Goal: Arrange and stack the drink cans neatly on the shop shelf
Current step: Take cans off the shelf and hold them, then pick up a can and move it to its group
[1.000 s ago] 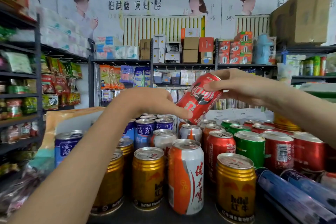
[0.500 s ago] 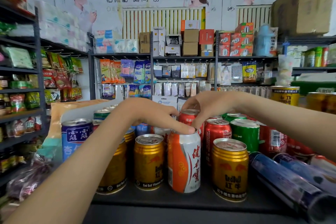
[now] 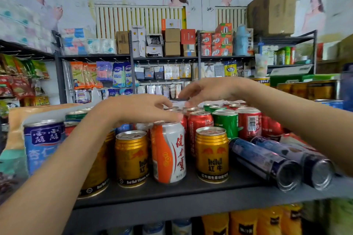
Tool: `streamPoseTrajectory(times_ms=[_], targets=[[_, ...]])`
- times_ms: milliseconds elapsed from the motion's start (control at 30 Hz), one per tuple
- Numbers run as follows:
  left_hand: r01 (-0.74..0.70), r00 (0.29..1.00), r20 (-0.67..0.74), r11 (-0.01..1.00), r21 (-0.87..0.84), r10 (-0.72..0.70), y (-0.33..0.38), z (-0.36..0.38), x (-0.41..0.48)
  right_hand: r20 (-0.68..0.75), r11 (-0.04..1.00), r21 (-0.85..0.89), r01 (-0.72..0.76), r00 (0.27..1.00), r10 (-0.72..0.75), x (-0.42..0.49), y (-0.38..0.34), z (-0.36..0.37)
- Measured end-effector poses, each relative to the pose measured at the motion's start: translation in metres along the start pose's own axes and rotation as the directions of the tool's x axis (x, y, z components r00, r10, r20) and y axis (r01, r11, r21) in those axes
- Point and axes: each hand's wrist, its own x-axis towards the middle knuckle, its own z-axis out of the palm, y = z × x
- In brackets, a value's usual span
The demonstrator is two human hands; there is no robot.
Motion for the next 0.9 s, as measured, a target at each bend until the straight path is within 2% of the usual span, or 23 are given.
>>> streamPoseTrajectory(times_ms=[133, 200, 333, 433, 533, 700, 900], targets=[[-0.046, 0.976, -0.205, 0.993, 0.109, 0.068, 0.030, 0.013, -0.009, -0.212, 0.997, 0.009, -0.081, 0.974, 0.081, -0.045, 0.032, -0.008], [-0.067, 0.962, -0.252, 0.987, 0.146, 0.103, 0.050, 0.025, -0.014, -0.237, 0.996, 0.005, -0.093, 0.967, 0.092, -0.066, 0.048, -0.006], [-0.057, 0.949, -0.289, 0.971, 0.231, 0.124, 0.086, 0.056, -0.014, -0.175, 0.988, -0.132, -0.079, 0.983, 0.055, -0.094, 0.068, 0.000], [0.046, 0.952, -0.297, 0.926, 0.374, 0.072, 0.100, 0.081, -0.010, -0.144, 0.980, -0.184, -0.071, 0.989, 0.045, -0.107, 0.074, 0.002], [0.137, 0.963, -0.269, 0.869, 0.476, -0.004, 0.108, 0.097, -0.008, -0.042, 0.960, -0.273, -0.057, 0.998, 0.047, -0.111, 0.074, 0.012], [0.175, 0.964, -0.265, 0.831, 0.528, -0.035, 0.108, 0.096, -0.011, 0.080, 0.895, -0.441, -0.066, 0.990, 0.112, -0.105, 0.063, 0.030], [0.180, 0.962, -0.268, 0.847, 0.501, -0.046, 0.098, 0.092, -0.016, 0.169, 0.890, -0.428, -0.155, 0.954, 0.248, -0.097, 0.052, 0.043]])
